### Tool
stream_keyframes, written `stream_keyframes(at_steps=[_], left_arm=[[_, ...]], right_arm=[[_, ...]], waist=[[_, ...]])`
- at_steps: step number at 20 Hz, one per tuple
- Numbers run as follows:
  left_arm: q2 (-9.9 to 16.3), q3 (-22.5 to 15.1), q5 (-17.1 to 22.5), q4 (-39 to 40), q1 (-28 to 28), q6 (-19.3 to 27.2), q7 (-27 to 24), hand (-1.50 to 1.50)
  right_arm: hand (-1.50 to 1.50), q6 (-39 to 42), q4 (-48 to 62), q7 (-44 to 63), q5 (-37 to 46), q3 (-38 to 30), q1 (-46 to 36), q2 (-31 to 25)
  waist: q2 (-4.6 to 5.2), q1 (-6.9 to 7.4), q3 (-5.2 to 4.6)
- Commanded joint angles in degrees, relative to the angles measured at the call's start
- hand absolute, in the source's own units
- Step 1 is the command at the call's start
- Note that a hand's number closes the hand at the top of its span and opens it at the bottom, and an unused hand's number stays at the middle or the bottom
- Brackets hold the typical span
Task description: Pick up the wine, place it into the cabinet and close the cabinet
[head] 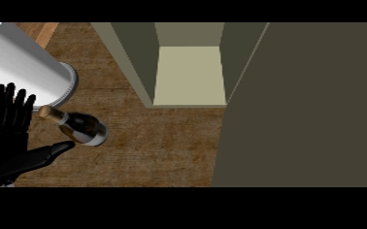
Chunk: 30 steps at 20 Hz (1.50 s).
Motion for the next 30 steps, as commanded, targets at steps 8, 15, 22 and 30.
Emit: stream_keyframes(at_steps=[8, 15, 22, 30], left_arm=[[-1.86, 0.89, -2.36, 16.84, 0.36, -3.54, -15.26, -1.50], [-2.57, 0.81, -3.01, 28.40, -1.54, -5.89, -22.37, -1.50], [1.62, 4.37, -0.41, 36.30, -1.59, -10.28, -25.27, -1.50], [1.95, 5.78, 1.30, 50.44, -7.56, -13.73, -33.32, -1.50]], right_arm=[[-1.50, -2.31, -6.73, 7.07, -2.49, 1.63, -3.03, -0.30], [-1.50, -2.89, -8.04, 7.34, -2.44, 2.57, -1.19, 0.55], [-1.50, -4.37, -7.51, 7.90, 1.16, 5.04, -3.26, 0.62], [-1.50, -1.05, -2.64, 0.35, -3.28, 0.56, 0.27, 0.74]], waist=[[-0.03, -0.16, -0.05], [-0.01, -0.49, -0.05], [-0.04, -0.11, -0.06], [0.18, 0.03, 0.00]])
